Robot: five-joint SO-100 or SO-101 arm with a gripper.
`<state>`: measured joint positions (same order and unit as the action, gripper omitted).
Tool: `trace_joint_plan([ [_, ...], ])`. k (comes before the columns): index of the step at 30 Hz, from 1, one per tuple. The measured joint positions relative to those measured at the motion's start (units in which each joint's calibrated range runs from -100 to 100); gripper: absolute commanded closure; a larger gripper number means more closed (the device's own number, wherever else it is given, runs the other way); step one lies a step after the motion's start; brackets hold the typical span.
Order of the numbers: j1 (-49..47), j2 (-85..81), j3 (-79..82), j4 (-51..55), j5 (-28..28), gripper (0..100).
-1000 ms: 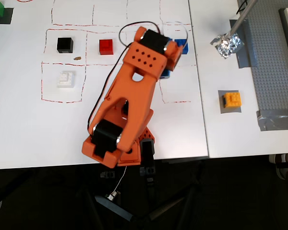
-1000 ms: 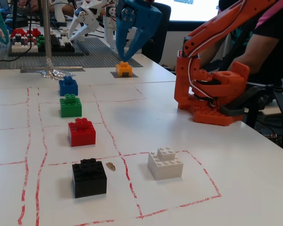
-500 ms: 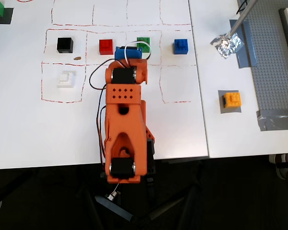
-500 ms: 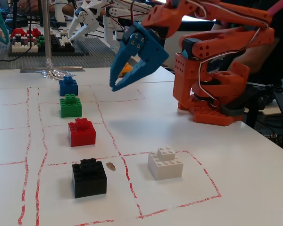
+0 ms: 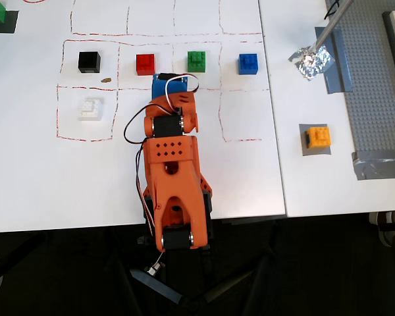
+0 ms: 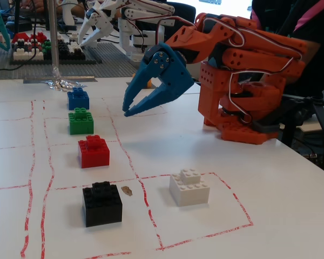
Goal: Grab the block and put it in the grey marker
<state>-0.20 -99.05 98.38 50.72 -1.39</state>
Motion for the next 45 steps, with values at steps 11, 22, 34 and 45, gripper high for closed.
trace_joint_plan([
  [11,-0.2,0.8,0.5,-0.3,-1.1,100],
  [22,-0.2,0.8,0.5,-0.2,-1.6,100],
  [34,-0.2,0.8,0.5,0.2,-2.7,100],
  [45,-0.2,0.8,0.5,0.2,-2.7,100],
])
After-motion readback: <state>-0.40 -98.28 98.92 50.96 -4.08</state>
